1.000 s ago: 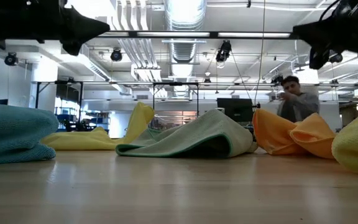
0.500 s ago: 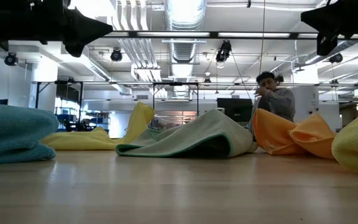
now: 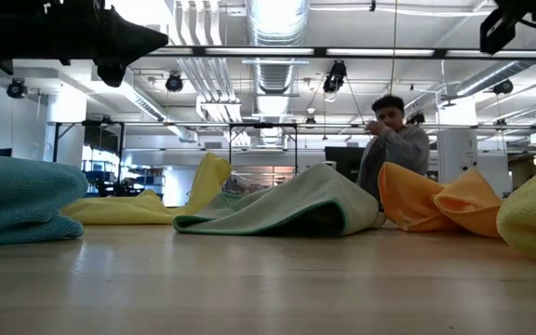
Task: Fold microfiber towels
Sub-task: Fold the light green microfiber cloth
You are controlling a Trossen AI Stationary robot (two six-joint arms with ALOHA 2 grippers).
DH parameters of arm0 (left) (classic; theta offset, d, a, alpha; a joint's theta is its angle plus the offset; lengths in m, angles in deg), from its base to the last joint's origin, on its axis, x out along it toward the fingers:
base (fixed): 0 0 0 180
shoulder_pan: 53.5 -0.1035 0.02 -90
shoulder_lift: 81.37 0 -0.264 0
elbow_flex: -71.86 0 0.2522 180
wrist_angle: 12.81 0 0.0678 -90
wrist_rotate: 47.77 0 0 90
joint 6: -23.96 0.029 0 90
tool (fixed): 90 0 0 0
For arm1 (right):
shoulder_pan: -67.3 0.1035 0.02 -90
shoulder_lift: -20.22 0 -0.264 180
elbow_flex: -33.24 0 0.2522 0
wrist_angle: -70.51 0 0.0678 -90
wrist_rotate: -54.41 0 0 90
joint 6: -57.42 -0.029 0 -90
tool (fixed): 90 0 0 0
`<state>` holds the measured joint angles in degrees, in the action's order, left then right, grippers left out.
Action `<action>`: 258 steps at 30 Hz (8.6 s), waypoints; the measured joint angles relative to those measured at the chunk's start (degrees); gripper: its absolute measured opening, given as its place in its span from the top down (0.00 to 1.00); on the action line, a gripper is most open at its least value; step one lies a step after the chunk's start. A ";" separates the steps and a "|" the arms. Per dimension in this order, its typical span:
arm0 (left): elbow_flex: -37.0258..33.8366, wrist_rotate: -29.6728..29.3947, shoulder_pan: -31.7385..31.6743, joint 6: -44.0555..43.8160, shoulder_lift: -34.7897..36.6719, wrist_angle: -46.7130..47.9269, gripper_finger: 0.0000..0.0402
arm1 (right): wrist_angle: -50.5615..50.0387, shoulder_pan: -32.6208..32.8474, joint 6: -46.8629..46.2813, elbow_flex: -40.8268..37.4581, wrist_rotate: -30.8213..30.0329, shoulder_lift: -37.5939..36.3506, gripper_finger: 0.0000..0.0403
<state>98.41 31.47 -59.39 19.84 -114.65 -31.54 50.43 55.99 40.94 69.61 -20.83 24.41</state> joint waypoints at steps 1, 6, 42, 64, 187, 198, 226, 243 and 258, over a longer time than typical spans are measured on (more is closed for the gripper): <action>0.00 0.02 0.00 0.00 0.01 -0.07 1.00 | -0.47 0.22 0.00 0.62 0.38 0.68 0.98; 0.00 0.02 0.00 0.00 0.18 -0.09 1.00 | -1.16 0.99 1.06 1.65 0.29 5.63 0.98; -0.09 0.04 0.02 2.97 -2.47 -0.05 1.00 | 5.17 3.56 10.52 7.81 0.27 46.97 0.64; -0.17 0.20 0.02 2.98 -3.45 0.14 1.00 | 22.88 4.81 14.42 18.42 0.27 77.33 0.58; 28.69 16.74 14.40 0.55 -68.81 0.06 0.50 | 8.68 27.97 10.01 33.38 -16.34 92.78 0.98; 28.44 13.22 14.08 0.53 -68.35 5.98 0.50 | 8.33 27.97 10.04 33.38 -16.32 92.72 0.98; 28.22 13.59 14.38 5.41 -56.84 14.43 1.00 | 5.85 27.93 10.51 33.33 -16.33 92.06 0.98; 28.34 4.78 14.40 10.42 -41.42 20.19 1.00 | 1.53 27.91 7.73 33.31 -16.43 85.74 0.77; 29.10 -4.03 14.26 12.44 -34.73 19.71 1.00 | -11.43 31.96 3.97 34.01 -39.09 72.71 0.58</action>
<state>127.51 27.44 -45.13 32.28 -149.38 -11.83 39.00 87.95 44.91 103.63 -59.92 97.11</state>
